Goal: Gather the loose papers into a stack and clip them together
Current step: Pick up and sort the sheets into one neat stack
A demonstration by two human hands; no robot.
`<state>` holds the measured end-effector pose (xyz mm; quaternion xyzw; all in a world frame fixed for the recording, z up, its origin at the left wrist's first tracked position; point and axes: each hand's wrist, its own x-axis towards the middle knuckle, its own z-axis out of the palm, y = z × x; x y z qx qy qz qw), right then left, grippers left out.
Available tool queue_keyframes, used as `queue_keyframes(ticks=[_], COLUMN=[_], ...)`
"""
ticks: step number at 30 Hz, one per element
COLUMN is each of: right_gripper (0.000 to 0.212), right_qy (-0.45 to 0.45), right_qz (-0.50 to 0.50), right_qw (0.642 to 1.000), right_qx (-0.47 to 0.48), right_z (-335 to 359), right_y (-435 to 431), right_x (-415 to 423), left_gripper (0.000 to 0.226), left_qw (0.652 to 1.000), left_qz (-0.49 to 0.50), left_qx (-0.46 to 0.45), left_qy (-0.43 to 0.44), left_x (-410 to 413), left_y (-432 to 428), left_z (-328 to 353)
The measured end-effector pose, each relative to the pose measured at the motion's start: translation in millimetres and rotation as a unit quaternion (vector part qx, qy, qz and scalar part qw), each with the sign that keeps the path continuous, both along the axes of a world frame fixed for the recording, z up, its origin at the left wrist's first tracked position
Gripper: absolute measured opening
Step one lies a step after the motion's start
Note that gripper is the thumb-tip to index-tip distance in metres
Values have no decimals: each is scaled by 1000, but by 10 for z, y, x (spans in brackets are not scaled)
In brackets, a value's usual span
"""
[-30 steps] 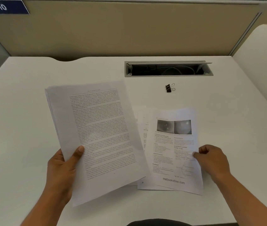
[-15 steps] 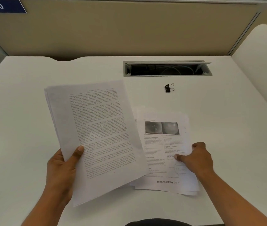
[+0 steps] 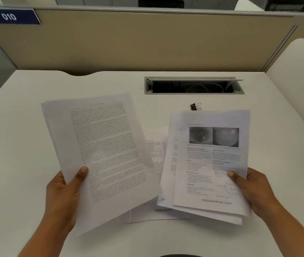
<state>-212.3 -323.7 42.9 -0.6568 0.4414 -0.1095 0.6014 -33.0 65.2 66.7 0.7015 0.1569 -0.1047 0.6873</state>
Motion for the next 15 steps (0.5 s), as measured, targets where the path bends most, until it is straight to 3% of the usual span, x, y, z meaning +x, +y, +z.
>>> queue_keyframes(ticks=[3,6,9,10,13,15], right_gripper=[69,49,75,73,38,33], right_qy=[-49,-103,-132,-138,-169,-175], right_qz=[-6,3,19,21,41,56], right_qw=[999,994,991,990,983,980], right_qx=[13,41,33,33,65,77], right_z=[180,349,478,529,710,786], right_y=[-67,-121,-122,-110,-26,57], right_x=[-4,20,89,115,234,318], left_gripper=[6,11,13,9,3,6], left_qw=[1000,1000,1000,1000,999,999], left_qz=[3,-5,-11,-13,-31,-52], left_qx=[-1,-2,5,6,9,11], left_qy=[-6,-11,-14,-12,-7,-7], left_x=[62,91,121,127,119,84], left_y=[11,-37,-108,-137,-241,-325], left_z=[19,30,50,51,63,80])
